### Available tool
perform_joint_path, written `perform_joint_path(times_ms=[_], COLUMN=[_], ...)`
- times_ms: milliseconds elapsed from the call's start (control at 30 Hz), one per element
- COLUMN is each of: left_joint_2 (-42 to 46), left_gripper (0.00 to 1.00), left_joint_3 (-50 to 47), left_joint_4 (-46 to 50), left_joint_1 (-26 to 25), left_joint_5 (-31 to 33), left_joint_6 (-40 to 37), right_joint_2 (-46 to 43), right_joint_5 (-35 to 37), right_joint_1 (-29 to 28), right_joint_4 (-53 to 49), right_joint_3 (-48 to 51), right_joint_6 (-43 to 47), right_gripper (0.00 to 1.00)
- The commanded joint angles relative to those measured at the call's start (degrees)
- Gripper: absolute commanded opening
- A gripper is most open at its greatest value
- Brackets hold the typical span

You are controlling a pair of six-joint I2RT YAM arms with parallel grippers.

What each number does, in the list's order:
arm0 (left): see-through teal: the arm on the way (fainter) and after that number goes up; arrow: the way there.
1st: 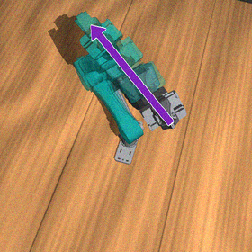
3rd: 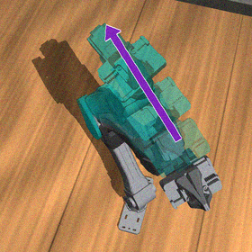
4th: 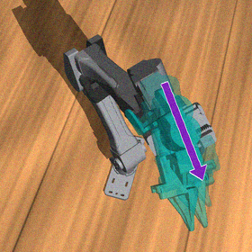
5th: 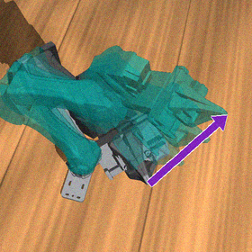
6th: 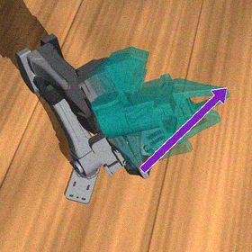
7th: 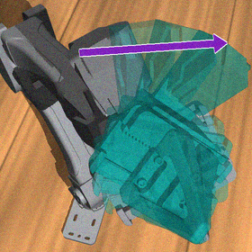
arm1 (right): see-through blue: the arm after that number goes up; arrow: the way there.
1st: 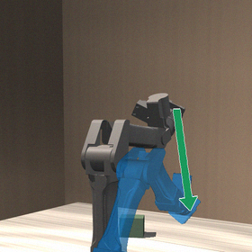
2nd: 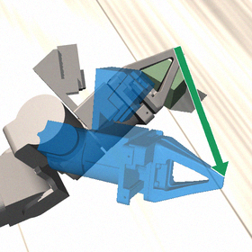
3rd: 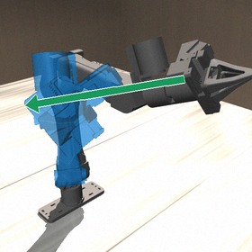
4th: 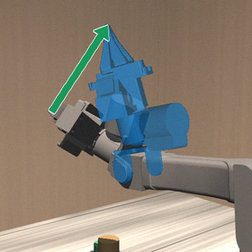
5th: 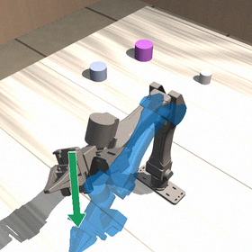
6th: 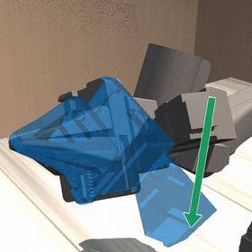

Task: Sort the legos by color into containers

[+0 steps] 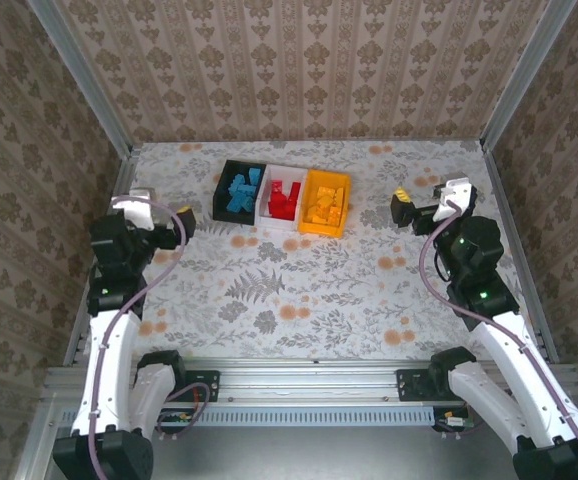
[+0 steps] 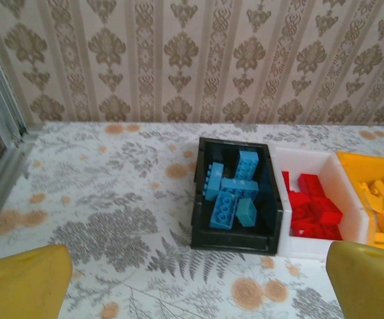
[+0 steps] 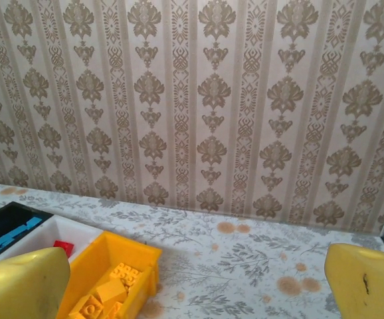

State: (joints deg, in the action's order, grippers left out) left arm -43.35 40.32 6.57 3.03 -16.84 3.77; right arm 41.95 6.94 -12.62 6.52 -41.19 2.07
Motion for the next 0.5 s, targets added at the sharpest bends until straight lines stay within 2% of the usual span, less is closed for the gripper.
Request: perform_joint_path(times_ms=[0, 233, 467], left_joint_2=[2.46, 8.49, 9.05], left_gripper=[1.0, 1.0, 1.0], left_joint_3=[-4.62, -15.37, -19.83], left_joint_4=[-10.5, -23.09, -20.99], left_joint_1=[-0.33, -1.35, -1.81], left_joint_5=[0.26, 0.17, 8.57], left_joint_6=[-3.18, -4.8, 0.12], right_joint_2=[-0.9, -0.66, 1.24], right_joint_5=[1.8, 5.33, 7.71], right_joint_1=[0.22, 0.83, 4.1], right_joint_4=[1.35, -1.71, -4.86], right_joint_3=[0.23, -0.02, 1.09], right_joint_6=[2.8, 2.91, 0.35], right_gripper=[1.0, 1.0, 1.0])
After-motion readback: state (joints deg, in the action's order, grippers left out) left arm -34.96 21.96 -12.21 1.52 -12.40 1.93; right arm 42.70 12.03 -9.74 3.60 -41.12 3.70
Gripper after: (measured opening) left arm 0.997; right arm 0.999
